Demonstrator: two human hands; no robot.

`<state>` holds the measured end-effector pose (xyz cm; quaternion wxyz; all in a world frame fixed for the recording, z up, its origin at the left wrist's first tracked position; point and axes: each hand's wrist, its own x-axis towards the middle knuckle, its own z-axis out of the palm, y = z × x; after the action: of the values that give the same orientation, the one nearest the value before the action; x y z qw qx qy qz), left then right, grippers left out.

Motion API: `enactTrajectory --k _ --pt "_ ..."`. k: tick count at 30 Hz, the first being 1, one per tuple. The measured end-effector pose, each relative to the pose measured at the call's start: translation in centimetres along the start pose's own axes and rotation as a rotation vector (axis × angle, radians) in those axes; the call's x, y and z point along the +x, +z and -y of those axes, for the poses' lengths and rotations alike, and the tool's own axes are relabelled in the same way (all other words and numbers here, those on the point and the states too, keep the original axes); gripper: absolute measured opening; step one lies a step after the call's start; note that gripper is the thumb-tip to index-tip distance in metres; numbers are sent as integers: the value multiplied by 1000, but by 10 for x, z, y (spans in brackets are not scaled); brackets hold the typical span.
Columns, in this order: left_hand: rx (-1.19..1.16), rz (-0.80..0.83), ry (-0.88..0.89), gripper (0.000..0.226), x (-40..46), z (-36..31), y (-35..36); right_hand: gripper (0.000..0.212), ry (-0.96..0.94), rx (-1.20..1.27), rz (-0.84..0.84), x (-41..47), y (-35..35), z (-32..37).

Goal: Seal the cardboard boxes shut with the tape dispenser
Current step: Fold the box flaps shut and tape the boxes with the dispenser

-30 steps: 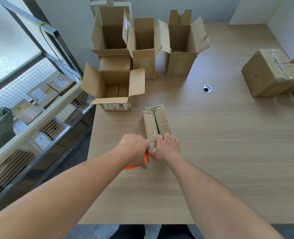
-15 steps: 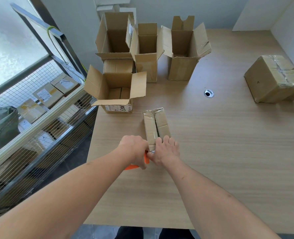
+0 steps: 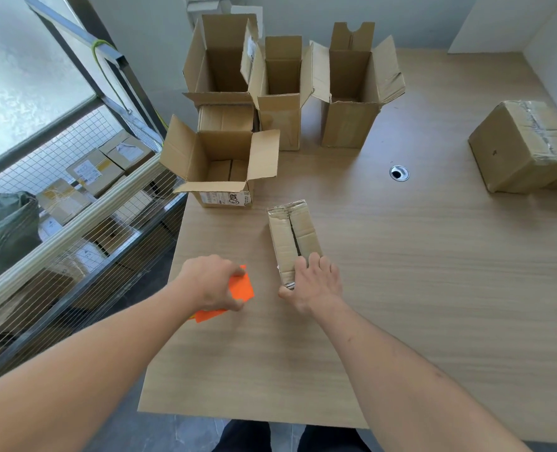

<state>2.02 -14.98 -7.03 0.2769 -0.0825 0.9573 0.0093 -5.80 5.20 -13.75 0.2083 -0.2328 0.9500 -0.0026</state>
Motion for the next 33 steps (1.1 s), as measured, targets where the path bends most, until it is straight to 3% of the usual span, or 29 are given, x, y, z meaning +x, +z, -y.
enactTrajectory --k 5,10,17,24,28,31,33 --pt "-56 -194 17 70 6 3 3 58 7 -10 -41 -2 3 0" --pt "-253 -207 13 78 15 -5 37 62 -43 -37 -144 -5 9 -4" --pt "-349 -211 -137 96 19 -31 75 74 -68 -111 -221 -7 20 -10" --pt "-554 -190 -100 93 26 -44 83 84 -105 -43 -123 -12 12 -18" --pt "-273 -417 -160 79 20 -52 70 81 -131 10 -102 -19 10 -26" --pt "-201 -647 68 62 19 -61 58 77 -168 120 -91 -23 8 -35" --pt "-199 -698 263 50 25 -68 57 73 -210 217 -83 -24 6 -43"
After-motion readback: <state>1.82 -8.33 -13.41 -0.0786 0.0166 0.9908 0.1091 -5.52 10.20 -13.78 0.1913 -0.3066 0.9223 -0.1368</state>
